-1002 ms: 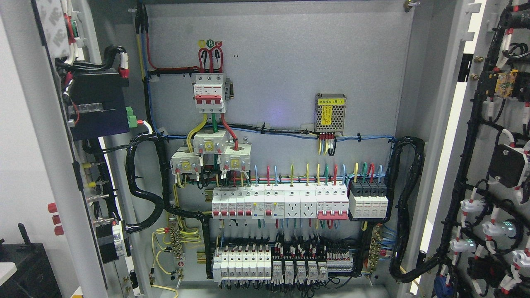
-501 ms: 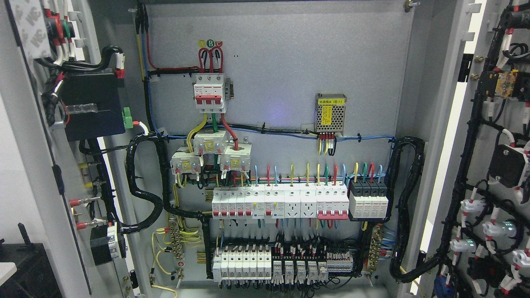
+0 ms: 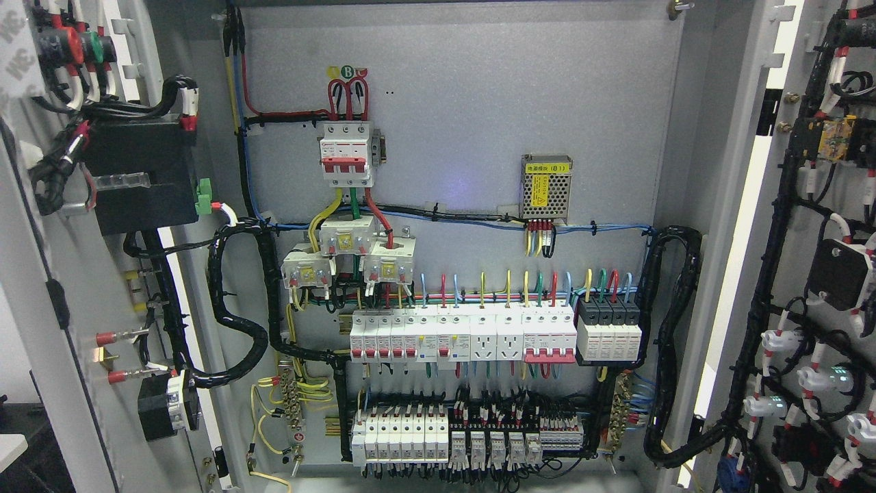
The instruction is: Open door with both hands
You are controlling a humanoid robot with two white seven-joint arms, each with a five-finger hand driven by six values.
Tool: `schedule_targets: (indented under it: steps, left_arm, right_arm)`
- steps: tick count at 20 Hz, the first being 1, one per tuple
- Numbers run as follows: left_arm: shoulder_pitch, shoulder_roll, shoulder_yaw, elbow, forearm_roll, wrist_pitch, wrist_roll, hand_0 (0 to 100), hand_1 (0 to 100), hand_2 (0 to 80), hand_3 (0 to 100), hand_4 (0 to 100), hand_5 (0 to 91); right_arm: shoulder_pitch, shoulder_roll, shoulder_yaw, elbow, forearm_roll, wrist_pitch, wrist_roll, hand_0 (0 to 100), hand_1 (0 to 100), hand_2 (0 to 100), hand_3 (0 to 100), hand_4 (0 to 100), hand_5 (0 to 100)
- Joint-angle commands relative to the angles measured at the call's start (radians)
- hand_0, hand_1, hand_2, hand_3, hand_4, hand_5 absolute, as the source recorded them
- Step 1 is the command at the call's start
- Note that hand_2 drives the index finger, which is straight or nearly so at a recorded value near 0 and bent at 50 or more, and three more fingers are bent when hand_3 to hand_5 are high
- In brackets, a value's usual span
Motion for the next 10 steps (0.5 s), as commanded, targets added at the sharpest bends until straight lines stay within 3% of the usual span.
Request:
schedule_targets:
  steps: [1,10]
  left_arm:
    - [0.0,-0.001,0.0,0.0,0.0,0.0,0.0,0,0,0.0,0,4,0.0]
    - [0.0,-0.001,0.0,0.0,0.0,0.0,0.0,0,0,0.0,0,4,0.0]
  right_arm:
    - [-0.013,0.023,0.025,0.014,0.01,0.0,0.001,0,0,0,0,0,0]
    - [-0.037,0.056,0.048,0.03,0.01,0.0,0.001,0,0,0,0,0,0]
